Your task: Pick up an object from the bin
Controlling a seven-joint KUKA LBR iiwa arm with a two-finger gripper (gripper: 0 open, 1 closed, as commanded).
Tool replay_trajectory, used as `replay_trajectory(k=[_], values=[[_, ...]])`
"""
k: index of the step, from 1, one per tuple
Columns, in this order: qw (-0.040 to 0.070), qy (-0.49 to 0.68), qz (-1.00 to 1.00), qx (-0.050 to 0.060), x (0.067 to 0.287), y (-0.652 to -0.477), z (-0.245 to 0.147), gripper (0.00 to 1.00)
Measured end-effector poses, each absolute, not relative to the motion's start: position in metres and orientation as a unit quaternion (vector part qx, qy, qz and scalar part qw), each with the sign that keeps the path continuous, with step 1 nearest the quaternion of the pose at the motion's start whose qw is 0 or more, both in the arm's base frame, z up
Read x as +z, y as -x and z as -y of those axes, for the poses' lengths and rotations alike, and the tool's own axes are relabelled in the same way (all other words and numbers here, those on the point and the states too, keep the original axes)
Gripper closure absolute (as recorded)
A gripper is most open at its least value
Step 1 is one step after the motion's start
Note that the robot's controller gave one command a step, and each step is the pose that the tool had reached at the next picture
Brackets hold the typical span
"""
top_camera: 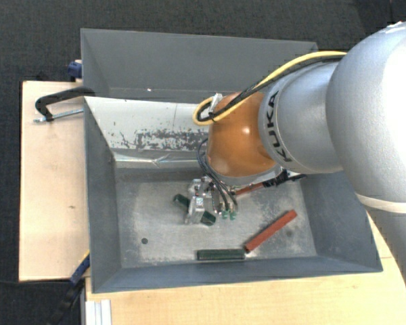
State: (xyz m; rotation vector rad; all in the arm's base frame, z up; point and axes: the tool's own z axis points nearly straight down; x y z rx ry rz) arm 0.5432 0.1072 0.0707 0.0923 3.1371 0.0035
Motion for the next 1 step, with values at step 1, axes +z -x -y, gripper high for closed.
replay_trajectory(k=[1], values=[[0.001, -0.050, -0.999, 0.001, 0.1110, -0.5787, -0.0826, 1.00]])
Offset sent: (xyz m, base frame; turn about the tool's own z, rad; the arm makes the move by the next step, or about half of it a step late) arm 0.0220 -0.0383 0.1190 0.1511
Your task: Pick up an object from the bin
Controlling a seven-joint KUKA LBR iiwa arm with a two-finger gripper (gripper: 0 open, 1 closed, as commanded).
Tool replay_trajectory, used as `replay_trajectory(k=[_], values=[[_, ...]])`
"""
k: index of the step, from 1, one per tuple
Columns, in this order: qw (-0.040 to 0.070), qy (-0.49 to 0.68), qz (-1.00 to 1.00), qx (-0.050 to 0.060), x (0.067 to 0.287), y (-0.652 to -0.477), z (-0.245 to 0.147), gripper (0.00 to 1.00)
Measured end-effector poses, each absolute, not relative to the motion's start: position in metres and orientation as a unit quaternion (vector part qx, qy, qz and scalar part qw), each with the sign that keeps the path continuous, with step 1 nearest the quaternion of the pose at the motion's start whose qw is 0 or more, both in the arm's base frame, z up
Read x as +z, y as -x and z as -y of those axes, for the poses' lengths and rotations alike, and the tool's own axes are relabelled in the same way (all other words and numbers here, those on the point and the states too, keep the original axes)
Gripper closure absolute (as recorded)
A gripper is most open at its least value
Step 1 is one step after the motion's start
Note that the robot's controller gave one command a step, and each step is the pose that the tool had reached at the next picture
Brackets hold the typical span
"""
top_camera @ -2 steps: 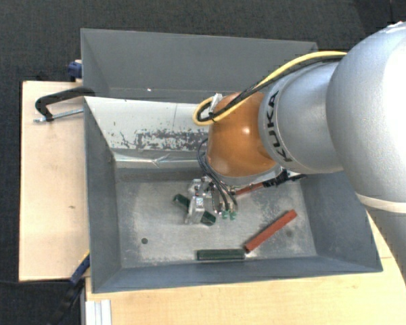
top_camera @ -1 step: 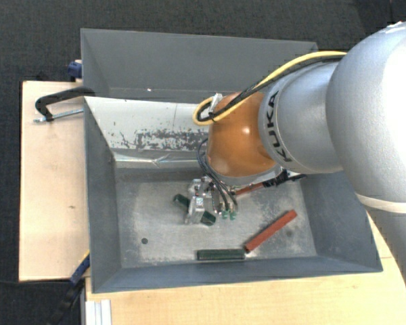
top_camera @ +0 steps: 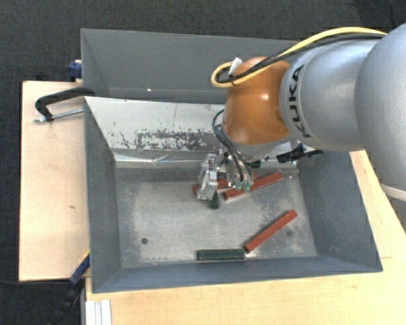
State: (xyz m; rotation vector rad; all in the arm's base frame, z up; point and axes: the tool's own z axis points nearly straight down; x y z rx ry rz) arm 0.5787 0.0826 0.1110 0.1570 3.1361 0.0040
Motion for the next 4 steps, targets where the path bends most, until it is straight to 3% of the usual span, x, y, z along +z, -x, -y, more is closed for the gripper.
replay_trajectory(k=[1, 2, 3, 4], values=[[0.000, -0.092, -0.996, 0.000, 0.167, -0.572, -0.073, 1.00], [0.000, -0.102, -0.995, 0.001, 0.182, -0.570, -0.072, 1.00], [-0.001, 0.020, -1.000, 0.001, 0.138, -0.566, -0.100, 0.00], [0.001, 0.019, -1.000, 0.001, 0.140, -0.567, -0.100, 0.00]])
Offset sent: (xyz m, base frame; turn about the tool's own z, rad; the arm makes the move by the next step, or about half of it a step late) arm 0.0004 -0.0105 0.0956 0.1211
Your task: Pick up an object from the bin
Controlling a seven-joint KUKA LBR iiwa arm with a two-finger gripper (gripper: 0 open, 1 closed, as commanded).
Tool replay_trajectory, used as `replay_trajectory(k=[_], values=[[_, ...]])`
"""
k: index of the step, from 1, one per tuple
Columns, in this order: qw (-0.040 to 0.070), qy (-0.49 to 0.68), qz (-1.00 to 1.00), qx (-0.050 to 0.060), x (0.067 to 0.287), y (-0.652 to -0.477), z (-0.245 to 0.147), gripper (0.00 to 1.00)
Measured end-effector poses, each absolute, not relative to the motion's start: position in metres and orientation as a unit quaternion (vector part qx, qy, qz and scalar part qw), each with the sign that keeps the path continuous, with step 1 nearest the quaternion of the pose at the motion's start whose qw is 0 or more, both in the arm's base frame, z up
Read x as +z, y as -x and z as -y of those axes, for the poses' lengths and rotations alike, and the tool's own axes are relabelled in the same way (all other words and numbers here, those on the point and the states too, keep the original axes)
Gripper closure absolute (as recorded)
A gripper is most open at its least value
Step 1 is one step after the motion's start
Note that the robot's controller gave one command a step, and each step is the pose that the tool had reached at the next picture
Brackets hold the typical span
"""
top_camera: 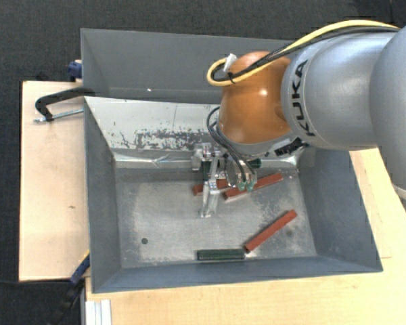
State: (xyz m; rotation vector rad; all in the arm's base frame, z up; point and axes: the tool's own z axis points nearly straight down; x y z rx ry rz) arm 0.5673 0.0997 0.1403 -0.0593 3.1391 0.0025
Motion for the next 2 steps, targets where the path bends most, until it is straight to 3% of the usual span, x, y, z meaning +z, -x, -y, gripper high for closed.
replay_trajectory(k=[1, 2], values=[[0.004, 0.037, -0.999, 0.001, 0.096, -0.593, -0.061, 0.00], [0.006, 0.041, -0.999, 0.001, 0.069, -0.599, -0.039, 0.00]])
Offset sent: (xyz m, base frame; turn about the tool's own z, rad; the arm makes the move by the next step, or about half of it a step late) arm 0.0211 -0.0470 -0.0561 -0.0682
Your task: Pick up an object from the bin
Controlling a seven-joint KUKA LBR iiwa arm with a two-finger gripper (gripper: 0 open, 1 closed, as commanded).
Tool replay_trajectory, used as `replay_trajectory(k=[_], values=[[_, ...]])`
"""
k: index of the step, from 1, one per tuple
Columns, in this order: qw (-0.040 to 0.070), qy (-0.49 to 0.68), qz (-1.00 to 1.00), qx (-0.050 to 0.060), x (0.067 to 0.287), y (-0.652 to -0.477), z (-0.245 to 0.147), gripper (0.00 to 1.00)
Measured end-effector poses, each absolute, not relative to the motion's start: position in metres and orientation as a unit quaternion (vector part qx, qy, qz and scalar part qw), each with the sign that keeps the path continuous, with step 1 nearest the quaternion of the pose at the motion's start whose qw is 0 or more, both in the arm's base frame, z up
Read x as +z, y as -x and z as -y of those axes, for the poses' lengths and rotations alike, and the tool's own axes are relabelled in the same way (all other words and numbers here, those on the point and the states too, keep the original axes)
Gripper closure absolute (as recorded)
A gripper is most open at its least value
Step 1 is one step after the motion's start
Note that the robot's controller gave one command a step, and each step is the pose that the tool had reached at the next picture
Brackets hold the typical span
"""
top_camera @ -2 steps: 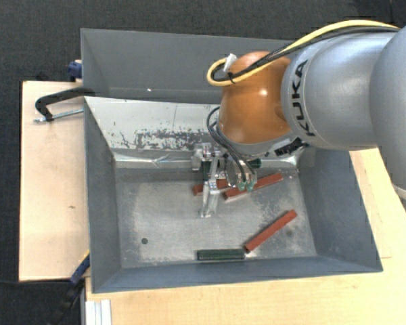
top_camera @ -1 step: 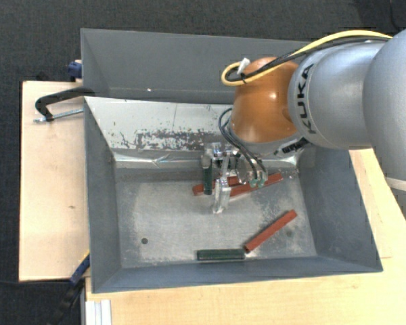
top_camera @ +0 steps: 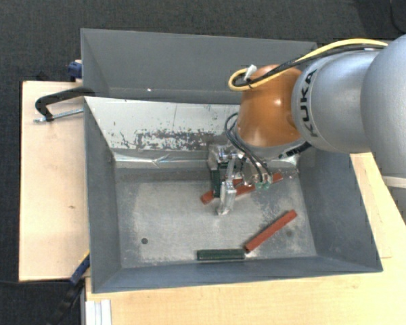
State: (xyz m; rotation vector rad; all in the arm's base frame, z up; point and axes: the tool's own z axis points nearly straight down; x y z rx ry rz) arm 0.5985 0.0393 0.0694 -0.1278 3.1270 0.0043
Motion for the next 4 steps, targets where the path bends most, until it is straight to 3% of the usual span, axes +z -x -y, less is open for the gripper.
replay_trajectory(k=[1, 2, 3, 4], values=[[0.010, -0.051, -0.999, 0.002, 0.079, -0.600, -0.054, 1.00], [0.010, -0.051, -0.999, 0.002, 0.079, -0.600, -0.054, 1.00], [0.003, -0.053, -0.999, 0.001, 0.126, -0.594, -0.063, 1.00], [0.002, -0.042, -0.999, 0.001, 0.192, -0.600, -0.053, 1.00]])
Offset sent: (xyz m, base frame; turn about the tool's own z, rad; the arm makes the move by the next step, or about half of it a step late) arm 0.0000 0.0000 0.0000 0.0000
